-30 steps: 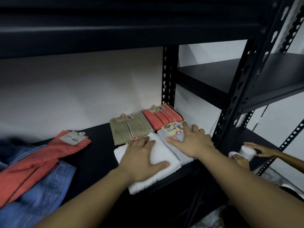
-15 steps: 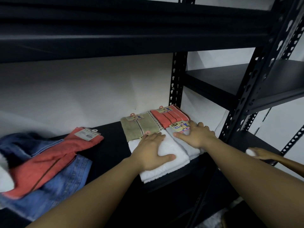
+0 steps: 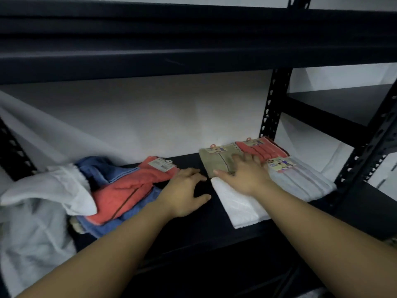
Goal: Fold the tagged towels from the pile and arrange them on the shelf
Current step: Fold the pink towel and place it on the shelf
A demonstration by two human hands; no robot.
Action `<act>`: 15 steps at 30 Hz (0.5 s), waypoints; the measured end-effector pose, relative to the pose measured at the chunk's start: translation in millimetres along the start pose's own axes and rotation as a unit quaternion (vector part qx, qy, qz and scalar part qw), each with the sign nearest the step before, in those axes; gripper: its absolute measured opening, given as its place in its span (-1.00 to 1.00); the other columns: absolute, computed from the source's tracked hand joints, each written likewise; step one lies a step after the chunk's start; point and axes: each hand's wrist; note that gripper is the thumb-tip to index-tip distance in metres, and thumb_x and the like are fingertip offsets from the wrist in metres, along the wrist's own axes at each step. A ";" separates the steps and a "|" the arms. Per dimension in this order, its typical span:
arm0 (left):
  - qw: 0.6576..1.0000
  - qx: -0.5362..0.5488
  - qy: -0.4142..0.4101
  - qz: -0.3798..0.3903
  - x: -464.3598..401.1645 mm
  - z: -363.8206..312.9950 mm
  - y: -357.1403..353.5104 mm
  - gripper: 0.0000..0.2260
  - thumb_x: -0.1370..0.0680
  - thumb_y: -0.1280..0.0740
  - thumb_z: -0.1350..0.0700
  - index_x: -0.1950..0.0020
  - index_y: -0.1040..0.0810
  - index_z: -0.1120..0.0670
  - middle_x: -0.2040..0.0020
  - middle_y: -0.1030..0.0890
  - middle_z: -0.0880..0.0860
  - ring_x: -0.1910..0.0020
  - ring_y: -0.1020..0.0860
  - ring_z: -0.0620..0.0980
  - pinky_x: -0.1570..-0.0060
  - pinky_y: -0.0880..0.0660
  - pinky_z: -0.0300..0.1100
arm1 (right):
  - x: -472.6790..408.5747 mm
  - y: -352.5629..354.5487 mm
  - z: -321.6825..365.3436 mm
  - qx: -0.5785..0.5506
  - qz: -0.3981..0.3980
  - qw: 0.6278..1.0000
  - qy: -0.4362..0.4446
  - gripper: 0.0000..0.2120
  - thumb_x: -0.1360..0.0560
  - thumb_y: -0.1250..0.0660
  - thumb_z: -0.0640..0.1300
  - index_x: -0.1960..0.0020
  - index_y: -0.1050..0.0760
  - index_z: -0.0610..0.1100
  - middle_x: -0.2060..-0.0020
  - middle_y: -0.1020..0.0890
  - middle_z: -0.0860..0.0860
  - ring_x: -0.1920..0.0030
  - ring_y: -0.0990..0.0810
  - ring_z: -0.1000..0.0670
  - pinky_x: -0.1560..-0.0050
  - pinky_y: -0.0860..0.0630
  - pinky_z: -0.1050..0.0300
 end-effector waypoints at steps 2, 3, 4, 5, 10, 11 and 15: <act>0.999 -0.048 0.011 -0.020 18.2 20.8 15.2 -0.50 -0.49 -0.38 -0.25 -0.35 -0.59 -0.01 -0.42 -0.50 0.08 -0.43 -0.42 0.08 -0.47 -0.32 -0.03 | 1.1 -8.1 30.6 -0.025 -0.006 0.999 0.038 -0.02 -0.39 -0.02 0.65 -0.59 -0.25 0.04 -0.55 -0.35 -0.13 -0.52 -0.28 -0.24 -0.46 -0.28 -0.27; 0.997 -0.075 0.014 -0.034 26.5 29.2 22.7 -0.51 -0.47 -0.37 -0.25 -0.30 -0.62 -0.01 -0.38 -0.54 0.07 -0.40 -0.45 0.09 -0.44 -0.35 -0.02 | 1.4 -12.5 43.0 -0.041 -0.003 0.998 0.057 -0.05 -0.41 -0.05 0.63 -0.58 -0.27 0.03 -0.53 -0.38 -0.11 -0.51 -0.31 -0.23 -0.45 -0.33 -0.23; 0.993 -0.103 0.019 -0.050 36.2 38.7 31.0 -0.53 -0.45 -0.37 -0.24 -0.25 -0.64 0.00 -0.34 -0.57 0.07 -0.37 -0.47 0.11 -0.43 -0.36 0.01 | 2.4 -16.6 57.9 -0.051 0.002 0.995 0.081 -0.07 -0.43 -0.07 0.61 -0.58 -0.29 0.02 -0.52 -0.40 -0.09 -0.51 -0.33 -0.21 -0.44 -0.36 -0.20; 0.989 -0.131 0.025 -0.063 45.1 47.2 37.8 -0.54 -0.42 -0.37 -0.23 -0.21 -0.65 0.00 -0.29 -0.59 0.07 -0.35 -0.48 0.14 -0.44 -0.34 0.06 | 3.5 -21.3 70.6 -0.057 0.008 0.993 0.105 -0.11 -0.45 -0.09 0.58 -0.57 -0.31 0.02 -0.51 -0.42 -0.07 -0.50 -0.35 -0.19 -0.43 -0.38 -0.16; 0.961 -0.235 0.119 -0.083 85.9 88.8 59.2 -0.45 -0.46 -0.23 -0.31 -0.30 -0.58 -0.03 -0.35 -0.55 0.08 -0.42 -0.41 0.21 -0.50 -0.16 0.30 | 8.6 -42.5 127.5 -0.066 0.029 0.985 0.156 -0.35 -0.54 -0.19 0.44 -0.44 -0.44 0.04 -0.28 -0.55 -0.06 -0.32 -0.47 -0.17 -0.25 -0.51 -0.10; 0.957 -0.239 0.146 -0.076 92.4 97.1 60.3 -0.39 -0.47 -0.18 -0.36 -0.37 -0.54 -0.03 -0.40 -0.52 0.09 -0.46 -0.38 0.23 -0.50 -0.13 0.33 | 7.7 -45.7 137.0 -0.081 0.038 0.984 0.155 -0.36 -0.54 -0.18 0.43 -0.45 -0.44 0.06 -0.28 -0.57 -0.05 -0.31 -0.49 -0.17 -0.22 -0.53 -0.09; 0.954 -0.213 0.206 -0.038 110.8 116.1 56.8 -0.11 -0.40 -0.07 -0.57 -0.59 -0.29 -0.09 -0.54 -0.40 0.12 -0.56 -0.27 0.24 -0.53 -0.05 0.29 | -10.4 -54.5 165.8 -0.222 0.062 0.971 0.067 -0.39 -0.57 -0.25 0.33 -0.40 -0.52 -0.09 -0.27 -0.64 -0.08 -0.20 -0.63 -0.15 0.01 -0.54 0.12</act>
Point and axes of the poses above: each hand's wrist, its own x-axis away from the middle knuckle, its own y-axis out of the back of the hand, z = x × y
